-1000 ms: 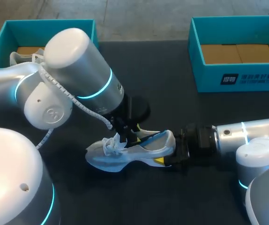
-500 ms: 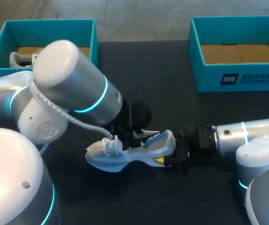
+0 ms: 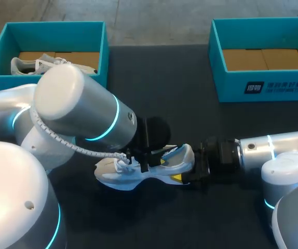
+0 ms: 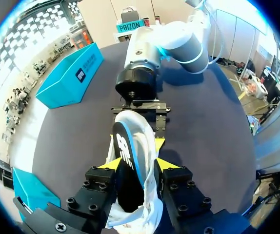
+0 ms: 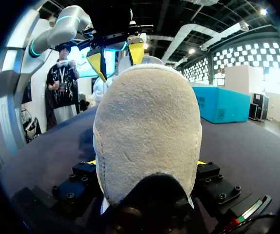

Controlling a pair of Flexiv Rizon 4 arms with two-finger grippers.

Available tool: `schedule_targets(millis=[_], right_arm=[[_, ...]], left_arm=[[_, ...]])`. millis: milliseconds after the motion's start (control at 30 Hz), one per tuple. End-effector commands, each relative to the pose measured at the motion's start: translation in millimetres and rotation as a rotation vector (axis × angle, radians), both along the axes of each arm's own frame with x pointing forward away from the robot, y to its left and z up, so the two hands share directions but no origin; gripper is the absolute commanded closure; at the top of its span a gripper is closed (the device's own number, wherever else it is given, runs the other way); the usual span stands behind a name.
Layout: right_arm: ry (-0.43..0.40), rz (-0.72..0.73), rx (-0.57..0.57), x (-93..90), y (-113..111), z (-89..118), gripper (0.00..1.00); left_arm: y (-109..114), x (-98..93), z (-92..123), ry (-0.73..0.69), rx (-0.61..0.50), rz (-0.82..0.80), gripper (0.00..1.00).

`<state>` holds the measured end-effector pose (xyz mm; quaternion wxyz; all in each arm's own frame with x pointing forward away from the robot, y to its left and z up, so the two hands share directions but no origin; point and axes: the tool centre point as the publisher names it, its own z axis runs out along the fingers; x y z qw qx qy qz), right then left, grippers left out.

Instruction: Take the shoe out of the shoebox, open the shoe tongue, remove and reinsert the insole, then place the shoe into the shoebox

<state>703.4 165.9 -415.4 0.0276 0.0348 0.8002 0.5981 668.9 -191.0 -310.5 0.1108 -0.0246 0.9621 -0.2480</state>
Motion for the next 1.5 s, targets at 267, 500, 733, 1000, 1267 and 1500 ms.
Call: schedule_targets(millis=[267, 500, 733, 1000, 1267, 1500], right_arm=[[0.0, -0.001, -0.003, -0.9, 0.1, 0.9, 1.0], [0.0, -0.001, -0.003, -0.9, 0.1, 0.9, 1.0], [0.0, -0.001, -0.003, -0.9, 0.1, 0.9, 1.0], [0.0, -0.001, -0.003, -0.9, 0.1, 0.9, 1.0], [0.0, -0.001, -0.003, -0.9, 0.1, 0.9, 1.0], [0.0, -0.001, -0.003, -0.9, 0.1, 0.9, 1.0]], left_arm=[[-10.4, -9.2, -4.1, -0.062, 0.016, 0.058, 0.6], [-15.2, -7.1, -7.3, -0.079, 0.023, 0.088, 0.61], [-21.3, -3.2, -10.4, -0.111, 0.032, 0.125, 0.6], [-26.2, -2.2, -14.6, -0.146, 0.035, 0.181, 0.61], [-29.5, 3.5, -18.8, -0.159, 0.051, 0.239, 0.6], [-30.9, 10.7, -18.5, -0.146, 0.053, 0.27, 0.62]])
